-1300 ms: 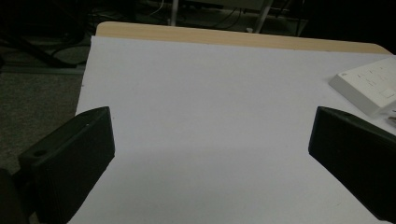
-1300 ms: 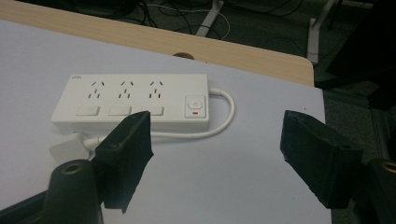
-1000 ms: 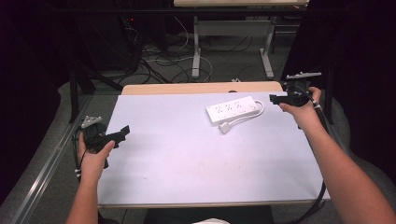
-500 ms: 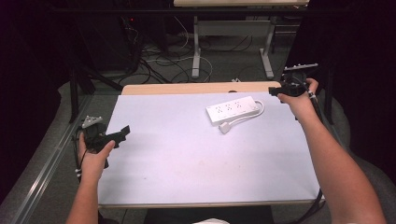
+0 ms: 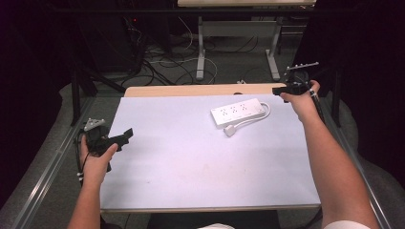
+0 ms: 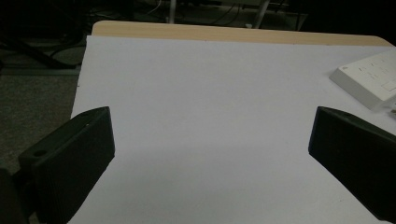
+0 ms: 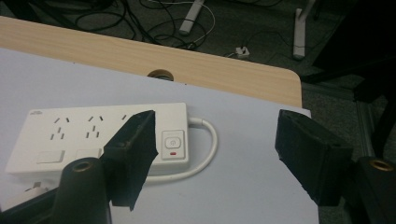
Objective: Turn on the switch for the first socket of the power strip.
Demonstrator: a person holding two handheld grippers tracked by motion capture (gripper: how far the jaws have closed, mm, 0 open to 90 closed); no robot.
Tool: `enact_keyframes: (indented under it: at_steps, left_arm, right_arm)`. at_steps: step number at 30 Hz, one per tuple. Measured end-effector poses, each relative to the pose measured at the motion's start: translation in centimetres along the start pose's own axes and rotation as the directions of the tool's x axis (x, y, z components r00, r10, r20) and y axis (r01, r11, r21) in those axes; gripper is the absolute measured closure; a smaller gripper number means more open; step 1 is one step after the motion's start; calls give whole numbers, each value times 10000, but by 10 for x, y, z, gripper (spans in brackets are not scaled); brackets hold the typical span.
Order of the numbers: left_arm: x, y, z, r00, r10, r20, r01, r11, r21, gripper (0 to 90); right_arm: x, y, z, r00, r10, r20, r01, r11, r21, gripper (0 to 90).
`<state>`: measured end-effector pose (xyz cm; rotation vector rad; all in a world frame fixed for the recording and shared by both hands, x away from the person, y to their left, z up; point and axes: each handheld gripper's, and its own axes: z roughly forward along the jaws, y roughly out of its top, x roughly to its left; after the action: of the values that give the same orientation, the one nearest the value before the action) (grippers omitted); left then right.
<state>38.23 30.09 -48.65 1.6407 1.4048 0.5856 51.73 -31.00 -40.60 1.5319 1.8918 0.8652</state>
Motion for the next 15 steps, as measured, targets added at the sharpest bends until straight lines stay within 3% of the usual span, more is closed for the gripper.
enact_keyframes:
  at_steps: [7, 15]
  left_arm:
    - [1, 0, 0, 10000, -5, -34, 5, 10000, -28, 2]
    - [1, 0, 1, 10000, 17, -89, -18, 9999, -112, 2]
  right_arm:
    - [-2, 1, 10, 10000, -73, 20, 73, 10000, 44, 320]
    - [6, 0, 23, 9999, 59, -144, -58, 9999, 128, 346]
